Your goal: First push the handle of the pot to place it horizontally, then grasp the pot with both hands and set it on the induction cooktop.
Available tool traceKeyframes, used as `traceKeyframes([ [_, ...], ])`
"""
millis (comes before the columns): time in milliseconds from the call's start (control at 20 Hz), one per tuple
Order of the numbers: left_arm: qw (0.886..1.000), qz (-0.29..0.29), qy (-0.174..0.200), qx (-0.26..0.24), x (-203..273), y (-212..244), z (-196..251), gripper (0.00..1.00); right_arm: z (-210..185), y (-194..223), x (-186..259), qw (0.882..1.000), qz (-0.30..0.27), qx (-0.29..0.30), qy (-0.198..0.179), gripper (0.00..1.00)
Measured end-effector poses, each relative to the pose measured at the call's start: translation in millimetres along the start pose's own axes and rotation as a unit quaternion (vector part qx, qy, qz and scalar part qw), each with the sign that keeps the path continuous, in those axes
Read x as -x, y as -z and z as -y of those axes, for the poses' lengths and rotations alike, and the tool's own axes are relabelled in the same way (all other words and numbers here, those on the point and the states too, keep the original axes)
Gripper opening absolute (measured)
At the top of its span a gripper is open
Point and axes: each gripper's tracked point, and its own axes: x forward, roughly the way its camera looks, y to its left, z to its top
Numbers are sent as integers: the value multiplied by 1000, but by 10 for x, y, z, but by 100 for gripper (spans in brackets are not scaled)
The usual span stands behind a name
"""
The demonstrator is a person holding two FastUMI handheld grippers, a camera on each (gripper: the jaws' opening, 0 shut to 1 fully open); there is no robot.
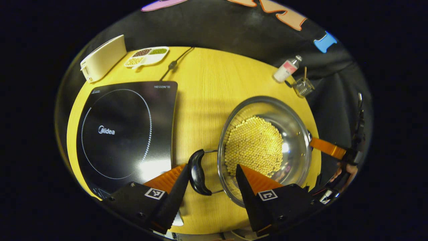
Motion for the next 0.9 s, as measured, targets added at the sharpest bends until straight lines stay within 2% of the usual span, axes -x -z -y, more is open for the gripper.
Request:
traceKeyframes([
  [50, 1000, -4, -4, -3, -47, 5, -12, 84, -13, 31, 3, 1000, -13, -4, -1, 57],
  [150, 1000, -11, -6, -2, -107, 33, -22, 82, -42, -11, -46, 1000, -10, -3, -10, 52],
  [200, 1000, -17, -5, 5, -145, 54, -20, 81, -27, 36, -119, 1000, -18, 8, -9, 64],
  [250, 1000, -24, -2, 16, -176, 87, -22, 79, -13, 62, -180, 999, -35, 24, -5, 71],
  [300, 999, -33, 0, 27, -219, 119, -21, 84, 39, 128, -265, 998, -48, 43, 6, 77],
  [350, 998, -42, 0, 36, -251, 152, -28, 76, 46, 103, -305, 997, -48, 56, 7, 83],
  [400, 998, -49, -2, 41, -278, 166, -40, 75, 29, 78, -345, 997, -42, 70, 9, 82],
  [450, 998, -53, -6, 40, -311, 175, -50, 72, 9, 53, -376, 995, -42, 90, 11, 89],
  [500, 998, -55, -10, 34, -338, 168, -60, 71, 10, 64, -407, 992, -46, 113, 13, 82],
  [650, 998, -59, -18, 15, -397, 124, -97, 70, -72, 88, -516, 987, -67, 148, 6, 81],
  [750, 998, -66, -17, 9, -412, 95, -98, 69, -53, 117, -518, 988, -71, 140, 4, 67],
  [800, 998, -66, -15, 8, -418, 79, -96, 69, -64, 147, -532, 988, -75, 132, -1, 72],
  [850, 998, -65, -11, 7, -422, 70, -94, 68, -59, 141, -518, 990, -77, 120, -13, 65],
  [900, 998, -68, -7, 9, -426, 66, -86, 67, -76, 179, -543, 991, -84, 101, -24, 62],
])
